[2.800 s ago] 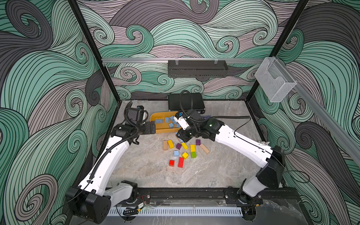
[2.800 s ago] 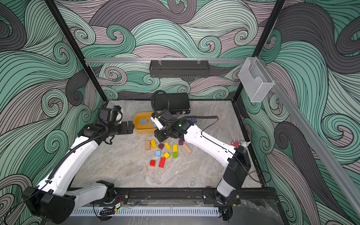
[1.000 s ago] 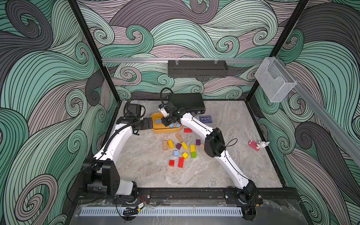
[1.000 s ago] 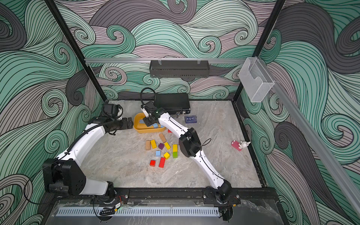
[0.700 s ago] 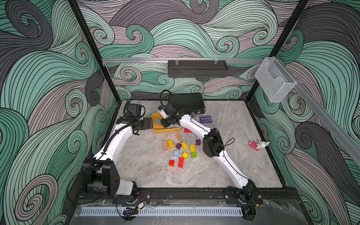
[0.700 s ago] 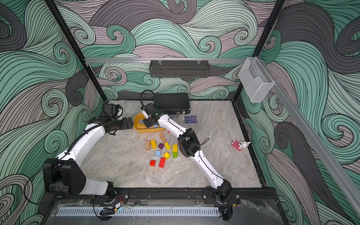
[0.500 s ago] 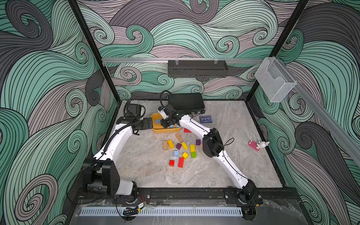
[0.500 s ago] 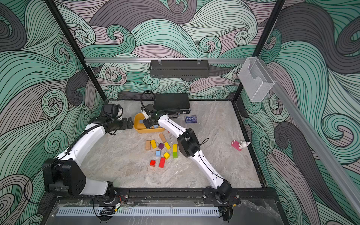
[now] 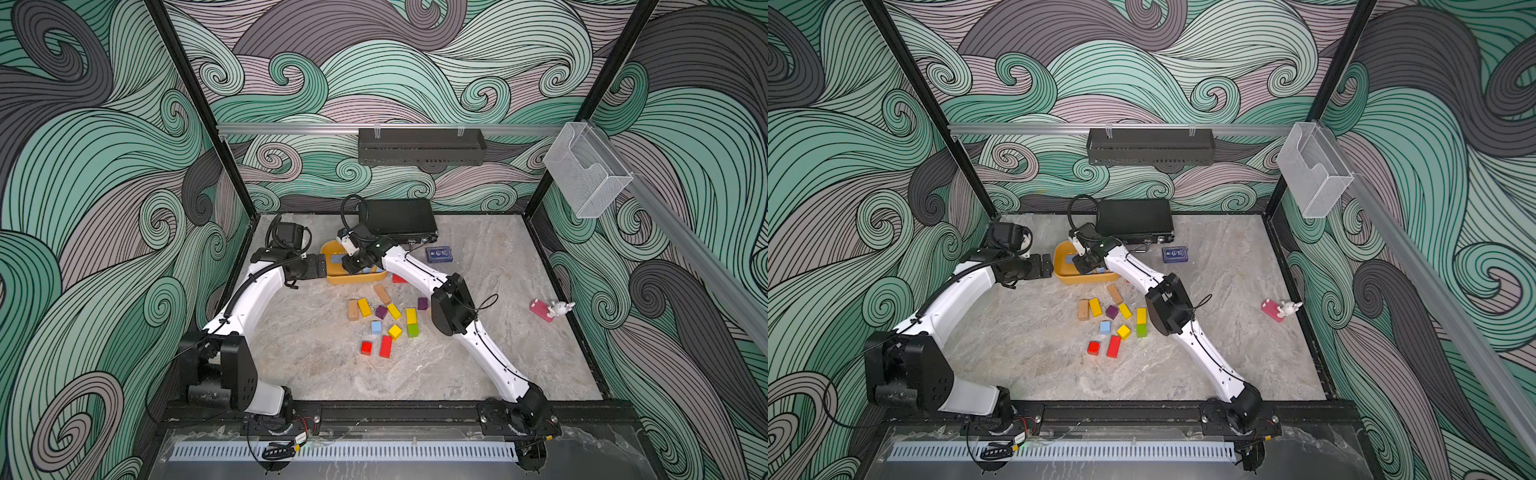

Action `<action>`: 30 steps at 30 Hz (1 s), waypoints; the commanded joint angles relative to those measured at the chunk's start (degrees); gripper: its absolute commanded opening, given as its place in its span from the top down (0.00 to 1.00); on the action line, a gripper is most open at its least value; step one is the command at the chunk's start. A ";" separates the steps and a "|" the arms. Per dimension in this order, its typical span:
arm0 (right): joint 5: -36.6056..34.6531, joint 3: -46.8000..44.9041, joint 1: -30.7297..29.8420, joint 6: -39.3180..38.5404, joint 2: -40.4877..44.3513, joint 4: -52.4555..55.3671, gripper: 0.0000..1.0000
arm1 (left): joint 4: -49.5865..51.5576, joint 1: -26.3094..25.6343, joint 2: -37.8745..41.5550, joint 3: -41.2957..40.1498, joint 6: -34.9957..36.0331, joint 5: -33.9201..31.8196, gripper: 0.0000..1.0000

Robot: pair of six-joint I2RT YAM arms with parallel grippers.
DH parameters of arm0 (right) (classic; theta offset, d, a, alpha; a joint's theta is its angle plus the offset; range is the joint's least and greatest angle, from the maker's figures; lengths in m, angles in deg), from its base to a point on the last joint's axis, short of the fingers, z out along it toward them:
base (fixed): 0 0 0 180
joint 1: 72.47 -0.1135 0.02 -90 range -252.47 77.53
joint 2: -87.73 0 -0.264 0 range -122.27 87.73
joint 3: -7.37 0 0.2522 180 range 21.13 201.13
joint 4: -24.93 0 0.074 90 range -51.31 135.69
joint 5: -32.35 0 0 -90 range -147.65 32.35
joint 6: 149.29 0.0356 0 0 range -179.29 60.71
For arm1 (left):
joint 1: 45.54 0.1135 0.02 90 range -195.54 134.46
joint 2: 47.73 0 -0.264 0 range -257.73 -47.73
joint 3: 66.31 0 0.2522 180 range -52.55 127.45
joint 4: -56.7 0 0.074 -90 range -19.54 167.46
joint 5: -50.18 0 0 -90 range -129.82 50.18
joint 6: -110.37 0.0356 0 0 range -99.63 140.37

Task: Pick out the blue building blocks
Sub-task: Place the building block in the storage box.

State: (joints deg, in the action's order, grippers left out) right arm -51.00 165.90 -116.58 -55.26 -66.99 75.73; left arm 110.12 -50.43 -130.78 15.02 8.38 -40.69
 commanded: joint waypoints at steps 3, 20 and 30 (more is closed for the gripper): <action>1.67 -0.37 0.22 0.67 0.09 -0.21 0.55 | 2.43 0.49 -0.05 2.50 0.29 -0.10 0.01; 4.76 -4.94 0.26 0.98 10.95 -0.22 0.31 | 2.62 0.42 6.66 3.38 2.23 1.79 0.01; 6.65 -15.11 0.30 1.50 23.48 -0.20 0.18 | 3.34 0.40 11.25 1.41 1.93 6.03 0.01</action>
State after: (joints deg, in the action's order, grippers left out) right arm -45.75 152.83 -116.58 -54.17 -46.59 75.40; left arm 112.09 -50.43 -121.20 16.61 9.87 -36.73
